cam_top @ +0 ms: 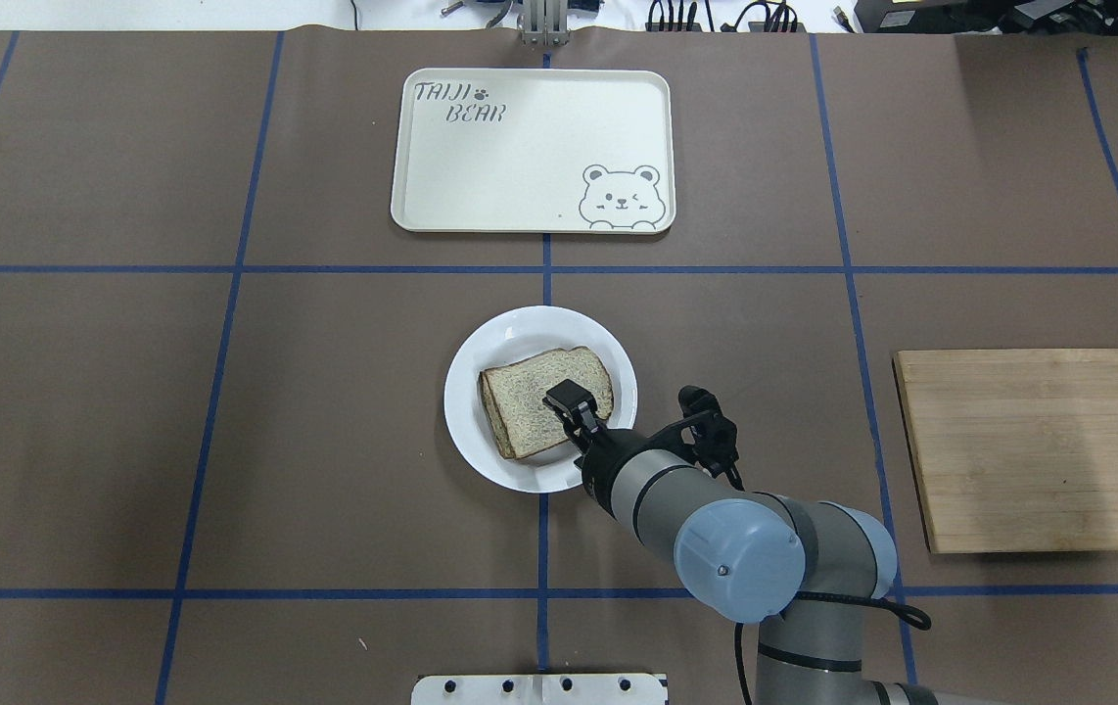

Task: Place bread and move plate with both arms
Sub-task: 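Raise the right gripper away from the plate while the left arm reaches toward the plate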

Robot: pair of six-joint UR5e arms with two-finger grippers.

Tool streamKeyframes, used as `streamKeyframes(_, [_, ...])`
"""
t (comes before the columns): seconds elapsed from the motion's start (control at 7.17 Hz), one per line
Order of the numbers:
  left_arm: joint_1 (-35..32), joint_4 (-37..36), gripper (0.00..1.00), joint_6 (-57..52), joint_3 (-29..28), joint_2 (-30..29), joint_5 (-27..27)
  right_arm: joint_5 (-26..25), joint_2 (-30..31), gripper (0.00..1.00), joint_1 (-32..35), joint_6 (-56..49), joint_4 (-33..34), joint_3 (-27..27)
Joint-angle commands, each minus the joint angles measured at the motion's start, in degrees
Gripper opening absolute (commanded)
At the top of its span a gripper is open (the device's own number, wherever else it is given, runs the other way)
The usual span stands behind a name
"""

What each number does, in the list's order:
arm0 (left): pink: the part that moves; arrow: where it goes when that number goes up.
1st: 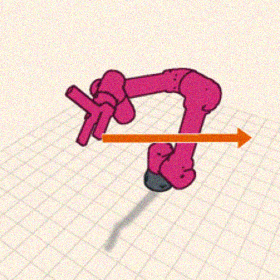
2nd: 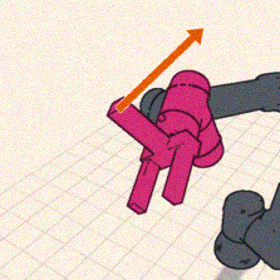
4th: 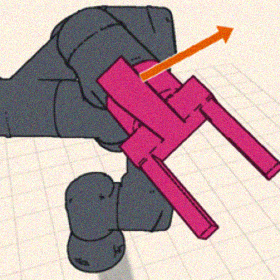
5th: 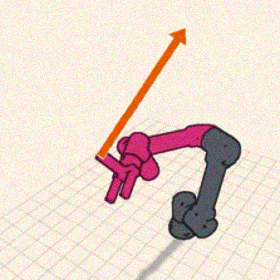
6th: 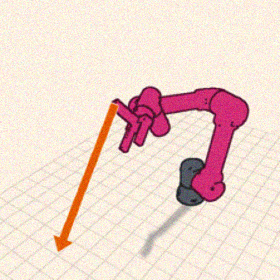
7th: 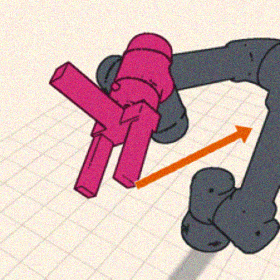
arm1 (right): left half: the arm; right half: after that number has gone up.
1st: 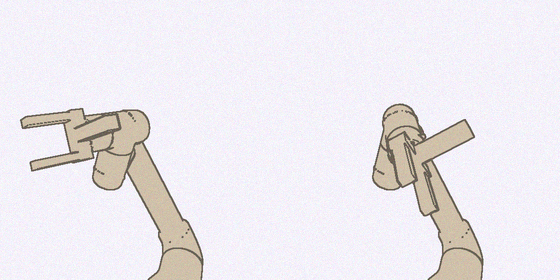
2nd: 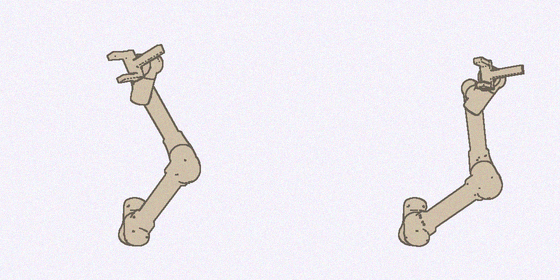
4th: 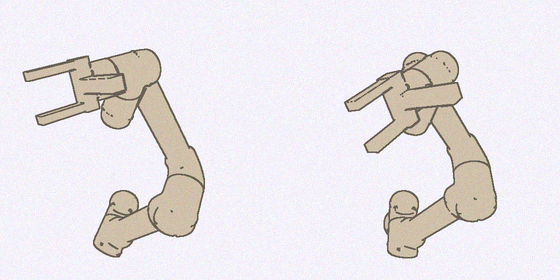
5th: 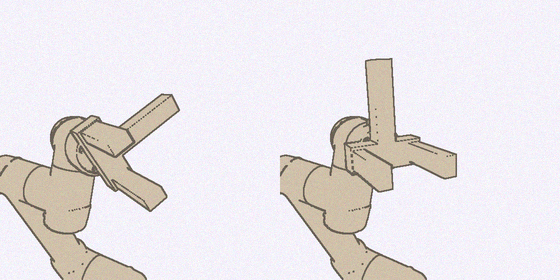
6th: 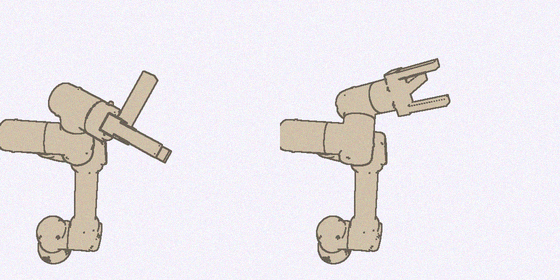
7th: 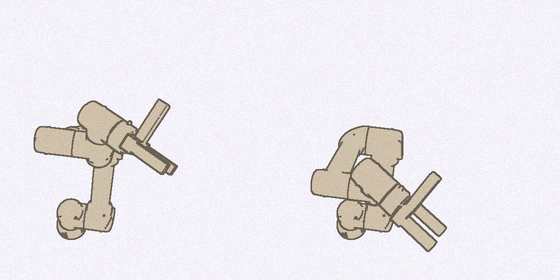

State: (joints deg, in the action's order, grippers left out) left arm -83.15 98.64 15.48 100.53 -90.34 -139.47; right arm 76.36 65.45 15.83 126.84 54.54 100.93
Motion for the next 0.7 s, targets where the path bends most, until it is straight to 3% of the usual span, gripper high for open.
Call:
streamKeyframes(0.0, [8.92,9.13,0.98,19.89,1.59,-2.54,-0.19,13.04,3.17,1.0,8.99,-16.73,0.04,0.14])
streamKeyframes(0.28, [18.85,13.94,0.98,39.55,1.68,-9.46,-0.01,27.89,5.81,1.0,20.5,-29.21,1.96,-0.03])
streamKeyframes(0.56, [29.06,16.82,0.99,53.71,2.04,-15.98,3.65,34.72,7.75,1.0,27.56,-41.72,5.75,-0.12])
